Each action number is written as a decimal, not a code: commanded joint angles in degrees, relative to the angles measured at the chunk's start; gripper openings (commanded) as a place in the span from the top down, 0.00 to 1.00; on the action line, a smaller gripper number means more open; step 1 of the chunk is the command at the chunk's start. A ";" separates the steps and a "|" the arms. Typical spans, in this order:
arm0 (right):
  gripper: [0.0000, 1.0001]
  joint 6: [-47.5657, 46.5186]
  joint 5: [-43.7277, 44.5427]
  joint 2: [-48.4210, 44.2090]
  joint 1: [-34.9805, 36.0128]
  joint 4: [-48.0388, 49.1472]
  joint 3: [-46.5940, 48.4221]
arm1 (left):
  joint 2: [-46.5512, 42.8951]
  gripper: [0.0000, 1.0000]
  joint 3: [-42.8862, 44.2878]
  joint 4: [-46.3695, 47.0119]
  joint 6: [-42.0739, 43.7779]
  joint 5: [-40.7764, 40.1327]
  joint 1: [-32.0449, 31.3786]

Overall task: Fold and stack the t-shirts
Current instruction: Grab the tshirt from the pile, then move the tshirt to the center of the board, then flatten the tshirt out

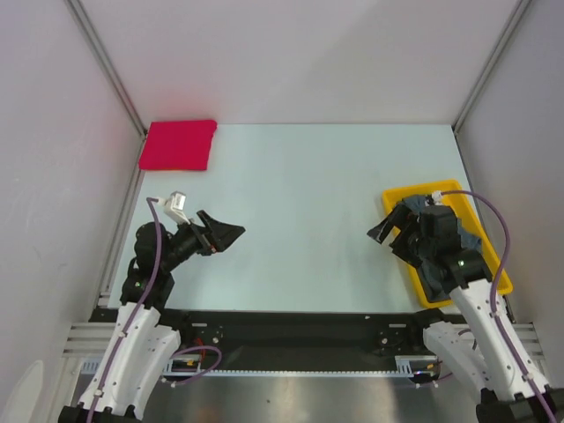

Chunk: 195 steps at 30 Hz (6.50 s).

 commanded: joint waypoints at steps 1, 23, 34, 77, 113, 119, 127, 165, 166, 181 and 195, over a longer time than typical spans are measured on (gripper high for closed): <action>0.00 -5.11 8.78 6.00 -1.27 -8.71 6.40 | 0.39 0.00 3.45 -4.66 4.43 -4.25 0.36; 0.12 -4.60 17.67 46.00 -29.49 1.73 18.73 | 4.61 0.00 17.50 -21.01 12.04 -17.97 0.63; 0.58 -5.37 19.59 51.45 -41.26 19.31 7.64 | 9.44 0.17 21.73 -17.57 18.31 -11.11 -4.03; 0.30 -13.82 -2.27 29.84 27.92 3.34 28.84 | 7.67 0.09 27.63 -39.81 -0.49 -25.26 -5.26; 0.63 -7.49 -23.47 87.23 8.57 29.08 49.29 | 82.92 0.77 47.74 -3.16 7.06 -17.89 -0.78; 1.00 -10.20 -14.09 82.16 7.25 18.99 59.04 | 74.85 0.99 52.31 -5.26 11.19 -18.84 -1.04; 1.00 -13.37 4.55 55.70 5.66 9.15 57.74 | 47.71 1.00 49.25 -7.12 12.17 -19.12 -4.46; 0.28 -30.34 -3.17 65.74 17.36 -4.08 60.88 | 7.33 1.00 18.48 -31.46 0.56 -51.11 -7.63; 0.28 -30.78 -4.03 61.17 16.31 -2.75 48.72 | 7.94 1.00 18.39 -31.29 0.91 -50.76 -7.72; 0.69 -25.77 -7.12 45.47 4.53 13.43 13.53 | 8.56 1.00 24.36 -34.44 -0.06 -44.60 -7.46; 0.86 -22.44 -7.31 52.60 6.99 18.45 9.84 | 9.18 1.00 29.54 -35.24 2.49 -41.70 -7.28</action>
